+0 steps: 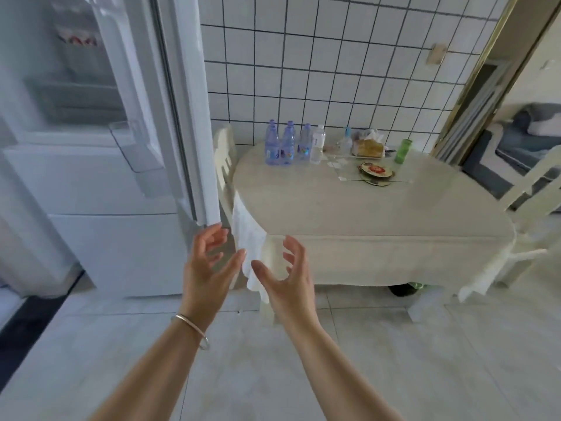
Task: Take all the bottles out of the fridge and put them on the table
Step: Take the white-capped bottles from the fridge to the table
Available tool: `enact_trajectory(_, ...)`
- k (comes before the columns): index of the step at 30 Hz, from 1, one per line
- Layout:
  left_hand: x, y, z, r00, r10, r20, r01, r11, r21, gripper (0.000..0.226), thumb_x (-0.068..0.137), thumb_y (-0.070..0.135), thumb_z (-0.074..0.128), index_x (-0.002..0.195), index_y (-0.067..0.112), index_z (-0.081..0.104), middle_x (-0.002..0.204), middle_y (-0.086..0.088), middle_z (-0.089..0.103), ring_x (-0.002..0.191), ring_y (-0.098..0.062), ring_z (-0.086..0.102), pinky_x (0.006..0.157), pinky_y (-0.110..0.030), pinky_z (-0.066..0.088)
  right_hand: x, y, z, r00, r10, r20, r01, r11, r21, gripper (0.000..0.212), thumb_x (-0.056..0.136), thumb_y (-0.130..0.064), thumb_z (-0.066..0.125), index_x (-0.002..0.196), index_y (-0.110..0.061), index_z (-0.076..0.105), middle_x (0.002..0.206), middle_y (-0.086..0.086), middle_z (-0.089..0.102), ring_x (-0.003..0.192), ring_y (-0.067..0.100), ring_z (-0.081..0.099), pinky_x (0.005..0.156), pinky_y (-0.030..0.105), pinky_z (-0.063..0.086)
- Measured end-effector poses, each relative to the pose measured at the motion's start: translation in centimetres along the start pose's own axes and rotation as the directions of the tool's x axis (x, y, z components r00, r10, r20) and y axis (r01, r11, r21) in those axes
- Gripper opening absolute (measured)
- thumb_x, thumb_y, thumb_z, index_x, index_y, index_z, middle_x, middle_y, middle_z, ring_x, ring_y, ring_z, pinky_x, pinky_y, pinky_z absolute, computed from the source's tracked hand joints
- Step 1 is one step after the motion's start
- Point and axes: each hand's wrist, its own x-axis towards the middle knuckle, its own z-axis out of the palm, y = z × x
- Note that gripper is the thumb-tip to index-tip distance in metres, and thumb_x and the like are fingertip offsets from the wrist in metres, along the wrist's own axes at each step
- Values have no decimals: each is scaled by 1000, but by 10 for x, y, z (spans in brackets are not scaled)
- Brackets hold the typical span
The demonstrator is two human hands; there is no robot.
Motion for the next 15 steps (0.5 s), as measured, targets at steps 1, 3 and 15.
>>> enact_trajectory(1,-2,0,-19,999,2,-41,-2,1000,5,49,71,25,75,111,37,50,110,10,60,101,3,58,90,-29,48,-7,-6,12,999,-17,28,18,1000,-12,67,76,-43,70,131,-35,33,130,-19,43,121,2,42,98,24,36)
enact_trajectory(3,-3,-1,-56,994,2,-109,0,1000,19,47,72,27,75,108,43,49,109,8,60,103,-6,58,90,-32,49,-17,-20,38,995,-53,80,54,998,-16,67,76,-44,69,132,-35,34,133,-18,43,122,2,42,101,27,37)
enact_trajectory(15,73,-41,-282,966,-57,-252,64,998,21,54,80,30,67,129,27,44,121,2,57,110,-12,56,84,-18,43,-10,-108,272,951,-139,277,126,990,65,67,78,-46,66,136,-34,34,136,-18,41,122,0,41,103,27,36)
